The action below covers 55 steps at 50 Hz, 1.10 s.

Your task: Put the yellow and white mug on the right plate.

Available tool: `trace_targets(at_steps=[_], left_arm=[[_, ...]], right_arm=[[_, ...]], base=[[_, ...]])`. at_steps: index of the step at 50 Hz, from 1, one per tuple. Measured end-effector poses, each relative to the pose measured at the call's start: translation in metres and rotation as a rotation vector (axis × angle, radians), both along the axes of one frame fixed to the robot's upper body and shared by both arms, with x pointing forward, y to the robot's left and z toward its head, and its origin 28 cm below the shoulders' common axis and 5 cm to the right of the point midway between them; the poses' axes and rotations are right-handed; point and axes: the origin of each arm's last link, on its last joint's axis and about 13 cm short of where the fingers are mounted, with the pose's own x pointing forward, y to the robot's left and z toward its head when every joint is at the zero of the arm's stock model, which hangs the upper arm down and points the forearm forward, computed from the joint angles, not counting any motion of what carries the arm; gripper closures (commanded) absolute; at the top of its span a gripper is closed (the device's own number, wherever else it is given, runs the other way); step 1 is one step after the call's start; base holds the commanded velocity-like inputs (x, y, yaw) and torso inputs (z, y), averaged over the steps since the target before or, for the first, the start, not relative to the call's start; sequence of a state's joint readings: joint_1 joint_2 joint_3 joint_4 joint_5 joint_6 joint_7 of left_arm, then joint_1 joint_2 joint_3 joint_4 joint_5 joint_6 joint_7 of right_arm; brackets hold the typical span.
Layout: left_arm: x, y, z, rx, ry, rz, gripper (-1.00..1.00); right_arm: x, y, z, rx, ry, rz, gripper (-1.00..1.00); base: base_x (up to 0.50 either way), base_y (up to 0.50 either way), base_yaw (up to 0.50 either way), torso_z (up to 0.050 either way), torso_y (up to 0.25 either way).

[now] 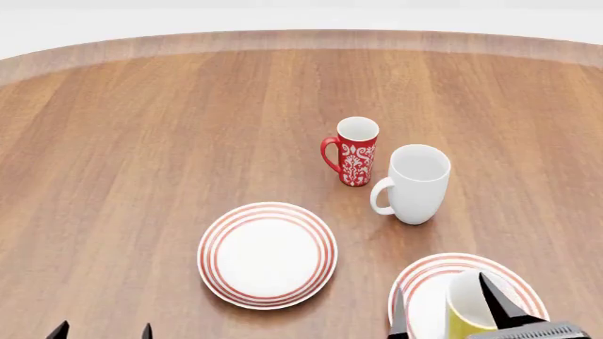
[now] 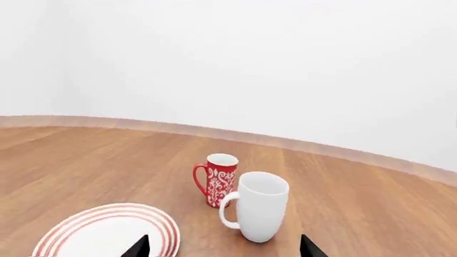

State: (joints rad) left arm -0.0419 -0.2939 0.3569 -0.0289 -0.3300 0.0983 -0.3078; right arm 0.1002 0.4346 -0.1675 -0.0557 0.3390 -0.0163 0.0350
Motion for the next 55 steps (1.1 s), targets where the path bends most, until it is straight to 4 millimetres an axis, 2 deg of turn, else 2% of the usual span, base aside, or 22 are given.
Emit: trace_targets(at_steps=[9,24,55], left_arm=[[-0.001,0.001,0.001,0.000,-0.005,0.008,-1.00],[-0.005,0.004,0.004,-0.006,-0.024,0.023,-1.00],[-0.013,0.001,0.000,-0.026,-0.035,0.007,-1.00]], right_arm=[[-0.003,0.015,0.001,0.088,-0.049,-0.052,-1.00],[-0.025,0.029,0.003,0.191,-0.121,-0.112,-1.00],[-0.058,0.026,0.025,0.242,-0.254,-0.150,-1.00]], base=[[0.00,0.00,0.00,0.000,0.000],[0.00,0.00,0.00,0.000,0.000],[0.00,0.00,0.00,0.000,0.000]])
